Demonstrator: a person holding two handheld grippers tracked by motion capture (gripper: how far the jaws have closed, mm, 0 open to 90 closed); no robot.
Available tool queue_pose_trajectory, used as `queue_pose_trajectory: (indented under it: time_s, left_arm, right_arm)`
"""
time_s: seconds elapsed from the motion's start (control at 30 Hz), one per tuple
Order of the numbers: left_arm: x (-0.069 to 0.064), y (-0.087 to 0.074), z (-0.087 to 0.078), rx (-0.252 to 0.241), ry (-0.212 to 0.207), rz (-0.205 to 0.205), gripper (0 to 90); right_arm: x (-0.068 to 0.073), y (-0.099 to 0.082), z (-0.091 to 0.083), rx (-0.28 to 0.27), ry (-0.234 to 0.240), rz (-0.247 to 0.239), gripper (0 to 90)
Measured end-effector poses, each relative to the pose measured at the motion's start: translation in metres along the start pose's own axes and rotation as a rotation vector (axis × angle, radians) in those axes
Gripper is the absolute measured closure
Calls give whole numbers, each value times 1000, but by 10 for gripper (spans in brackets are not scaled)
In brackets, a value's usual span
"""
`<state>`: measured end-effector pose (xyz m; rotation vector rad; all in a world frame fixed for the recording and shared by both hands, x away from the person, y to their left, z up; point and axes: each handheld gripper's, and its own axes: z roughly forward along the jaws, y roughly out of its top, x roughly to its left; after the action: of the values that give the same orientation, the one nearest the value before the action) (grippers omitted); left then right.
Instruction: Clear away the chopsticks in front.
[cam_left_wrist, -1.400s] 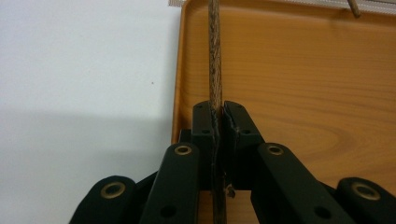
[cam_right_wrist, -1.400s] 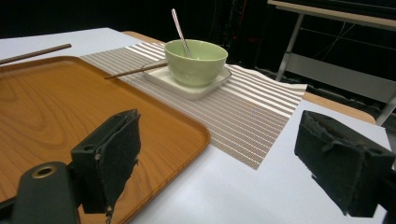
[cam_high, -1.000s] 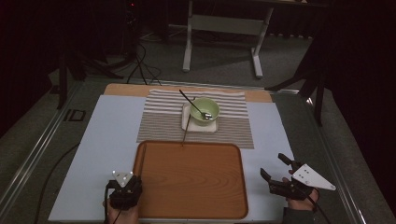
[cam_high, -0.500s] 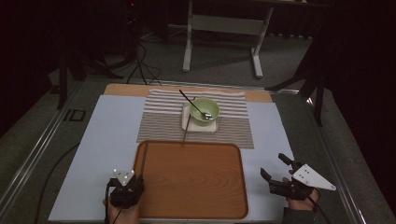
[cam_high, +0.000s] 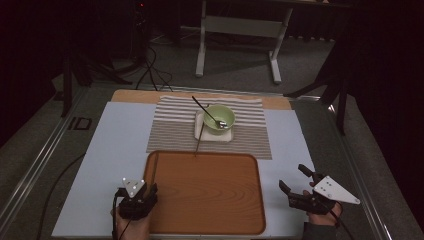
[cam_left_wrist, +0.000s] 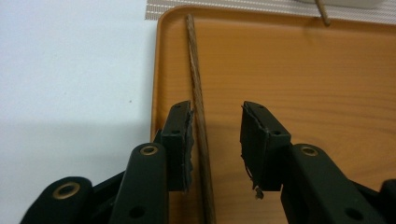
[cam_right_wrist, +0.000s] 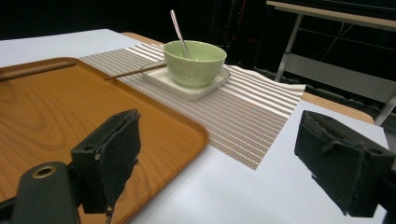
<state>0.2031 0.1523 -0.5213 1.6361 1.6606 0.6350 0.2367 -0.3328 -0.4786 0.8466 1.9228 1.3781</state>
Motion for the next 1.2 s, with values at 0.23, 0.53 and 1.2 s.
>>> queue_pose_trajectory:
  time_s: [0.23,0.53,1.2]
  left_arm:
    - [-3,9,-1,-28,-25,14,620]
    - [-5,27,-2,-64,-39,31,578]
    - [-13,75,8,-108,-96,61,563]
  right_arm:
    - [0,0,0,1,1,-1,138]
    - [0,0,0,-1,-1,0,138]
    - [-1,0,0,-3,-3,4,138]
